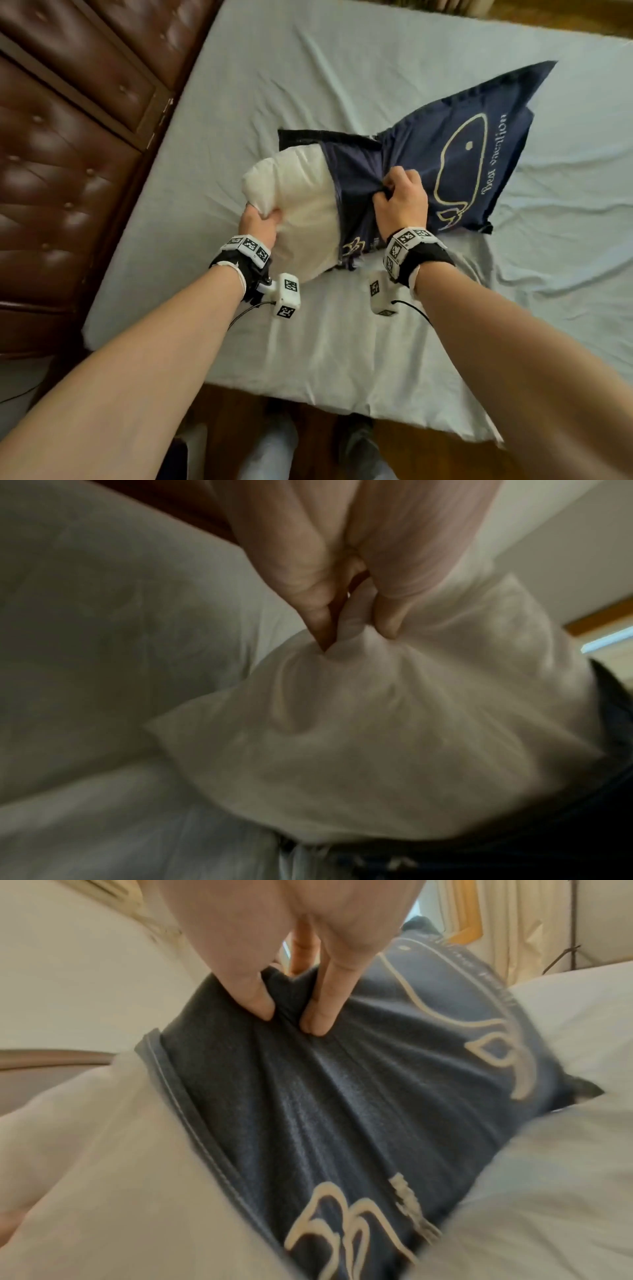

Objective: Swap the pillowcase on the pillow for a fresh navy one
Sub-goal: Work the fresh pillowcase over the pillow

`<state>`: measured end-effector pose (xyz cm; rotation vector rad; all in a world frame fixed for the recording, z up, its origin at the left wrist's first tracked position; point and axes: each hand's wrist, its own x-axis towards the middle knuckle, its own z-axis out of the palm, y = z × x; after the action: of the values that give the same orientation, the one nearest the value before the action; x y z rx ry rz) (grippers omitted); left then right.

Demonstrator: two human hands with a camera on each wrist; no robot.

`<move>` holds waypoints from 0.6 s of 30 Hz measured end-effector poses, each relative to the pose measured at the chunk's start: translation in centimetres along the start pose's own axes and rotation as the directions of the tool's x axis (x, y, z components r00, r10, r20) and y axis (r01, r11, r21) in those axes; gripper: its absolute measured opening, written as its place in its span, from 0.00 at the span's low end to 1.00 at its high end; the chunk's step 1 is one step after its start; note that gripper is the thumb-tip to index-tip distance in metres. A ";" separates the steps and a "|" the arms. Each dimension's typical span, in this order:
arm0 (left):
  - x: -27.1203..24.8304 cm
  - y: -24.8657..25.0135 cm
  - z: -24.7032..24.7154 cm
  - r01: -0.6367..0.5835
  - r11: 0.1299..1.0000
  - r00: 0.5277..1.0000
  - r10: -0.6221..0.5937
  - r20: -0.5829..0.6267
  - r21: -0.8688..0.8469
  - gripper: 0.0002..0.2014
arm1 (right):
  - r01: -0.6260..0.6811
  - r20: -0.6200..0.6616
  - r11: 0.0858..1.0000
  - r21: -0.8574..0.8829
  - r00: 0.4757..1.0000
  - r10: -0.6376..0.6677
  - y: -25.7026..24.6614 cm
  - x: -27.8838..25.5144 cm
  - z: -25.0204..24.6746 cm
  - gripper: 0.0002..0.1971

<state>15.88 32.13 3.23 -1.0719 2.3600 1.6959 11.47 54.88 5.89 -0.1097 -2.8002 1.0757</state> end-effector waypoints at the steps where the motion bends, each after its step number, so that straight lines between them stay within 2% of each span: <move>1: -0.5 1.2 -0.5 -0.038 0.999 0.999 0.038 0.008 0.026 0.17 | 0.000 -0.012 1.000 -0.023 1.000 -0.001 -0.2 -0.1 -1.2 0.05; 3: -1.5 1.9 -1.2 -0.036 0.986 0.998 0.028 0.051 0.162 0.10 | -0.030 0.045 0.987 -0.155 0.998 0.037 0.5 -1.4 -3.0 0.06; 5: -2.6 0.4 -1.9 0.020 0.941 0.989 -0.069 0.134 0.336 0.07 | -0.105 0.172 0.927 -0.360 0.969 0.176 2.8 -3.7 -3.6 0.06; 7: -4.0 -2.2 -2.6 0.043 0.879 0.950 -0.184 0.254 0.476 0.10 | -0.177 0.296 0.840 -0.513 0.882 0.367 4.7 -6.2 -3.5 0.09; 8: -4.5 -3.7 -3.0 0.072 0.862 0.927 -0.244 0.286 0.502 0.12 | -0.203 0.336 0.818 -0.537 0.838 0.429 5.0 -7.3 -3.4 0.11; 9: -4.8 -5.1 -3.3 0.119 0.859 0.908 -0.297 0.296 0.498 0.13 | -0.231 0.352 0.813 -0.535 0.814 0.463 5.0 -8.0 -3.3 0.11; 11: -5.0 -6.5 -3.7 0.263 0.891 0.882 -0.378 0.282 0.370 0.14 | -0.259 0.336 0.824 -0.504 0.820 0.463 4.2 -8.6 -2.9 0.11; 13: -4.6 -6.6 -3.4 0.365 0.902 0.876 -0.417 0.241 0.231 0.18 | -0.278 0.334 0.835 -0.475 0.821 0.463 3.4 -8.4 -2.1 0.10; 15: -4.1 -5.9 -2.3 0.371 0.909 0.874 -0.410 0.260 0.189 0.27 | -0.299 0.391 0.848 -0.437 0.786 0.479 3.5 -8.3 -0.9 0.11; 18: -4.3 -5.1 1.4 0.345 0.916 0.842 -0.398 0.365 0.204 0.34 | -0.283 0.508 0.871 -0.402 0.722 0.469 5.0 -9.1 1.4 0.23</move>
<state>21.42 34.68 0.25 -0.9693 1.8359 1.4308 20.30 56.61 0.58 -0.4874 -3.6312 0.8442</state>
